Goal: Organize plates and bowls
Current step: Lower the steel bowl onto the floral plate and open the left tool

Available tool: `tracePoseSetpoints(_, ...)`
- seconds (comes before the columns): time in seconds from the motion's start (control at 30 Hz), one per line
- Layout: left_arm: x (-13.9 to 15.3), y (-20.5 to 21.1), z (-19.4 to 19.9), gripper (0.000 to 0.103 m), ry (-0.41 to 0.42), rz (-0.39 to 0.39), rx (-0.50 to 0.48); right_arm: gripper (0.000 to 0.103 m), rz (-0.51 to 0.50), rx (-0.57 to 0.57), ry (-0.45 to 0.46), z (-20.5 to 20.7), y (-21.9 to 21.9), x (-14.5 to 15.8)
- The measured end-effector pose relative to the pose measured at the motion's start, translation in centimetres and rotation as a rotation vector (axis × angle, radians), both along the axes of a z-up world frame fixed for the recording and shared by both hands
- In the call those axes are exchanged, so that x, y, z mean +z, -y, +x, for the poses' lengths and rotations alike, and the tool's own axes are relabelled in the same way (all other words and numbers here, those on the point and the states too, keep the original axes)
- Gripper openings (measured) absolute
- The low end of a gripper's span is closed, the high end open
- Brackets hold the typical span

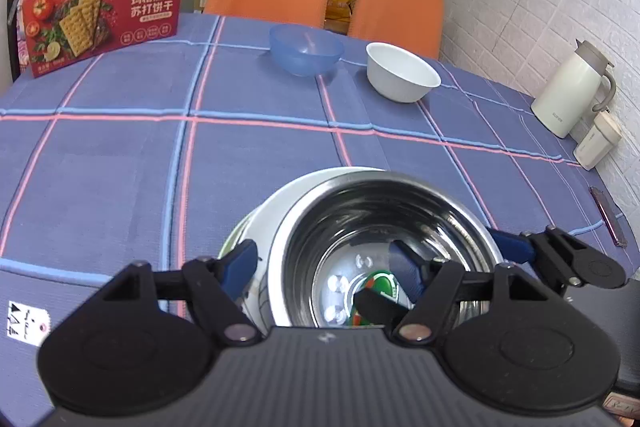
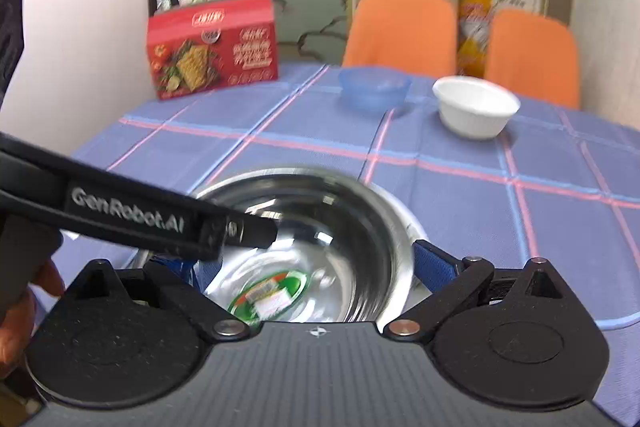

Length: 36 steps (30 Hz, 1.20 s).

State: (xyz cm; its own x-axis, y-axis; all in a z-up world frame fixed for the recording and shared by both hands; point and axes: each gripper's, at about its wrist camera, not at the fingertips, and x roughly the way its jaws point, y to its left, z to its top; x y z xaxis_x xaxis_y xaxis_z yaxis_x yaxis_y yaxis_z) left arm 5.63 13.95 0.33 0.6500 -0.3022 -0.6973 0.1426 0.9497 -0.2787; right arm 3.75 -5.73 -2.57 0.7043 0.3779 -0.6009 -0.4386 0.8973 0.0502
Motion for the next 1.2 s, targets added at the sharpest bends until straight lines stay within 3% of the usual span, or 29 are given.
tracePoseSetpoints(0.1, 0.0, -0.5, 0.0, 0.072, 0.006, -0.025, 0.001, 0.088, 0.028, -0.01, 0.01, -0.2, 0.5, 0.3)
tracePoseSetpoints(0.23, 0.9, -1.1, 0.0, 0.076, 0.047, -0.063, 0.008, 0.088, 0.182, -0.049, -0.013, -0.3, 2.5, 0.6)
tracePoseSetpoints(0.37, 1.6, -1.5, 0.1, 0.076, 0.069, -0.055, 0.017, 0.088, 0.266, -0.065, -0.039, -0.3, 3.5, 1.0)
tracePoseSetpoints(0.5, 1.7, -1.8, 0.2, 0.076, 0.072, -0.049, 0.021, 0.088, 0.239, -0.12, 0.002, -0.3, 4.1, 1.4)
tracePoseSetpoints(0.77, 1.7, -2.1, 0.8, 0.077, 0.066, -0.028, 0.035, 0.088, 0.221, -0.106, -0.073, 0.8, 2.9, 0.0)
tracePoseSetpoints(1.2, 1.7, -2.3, 2.5, 0.078, 0.051, -0.016, 0.047, 0.09, -0.016, -0.11, 0.013, -0.6, -0.1, -1.4)
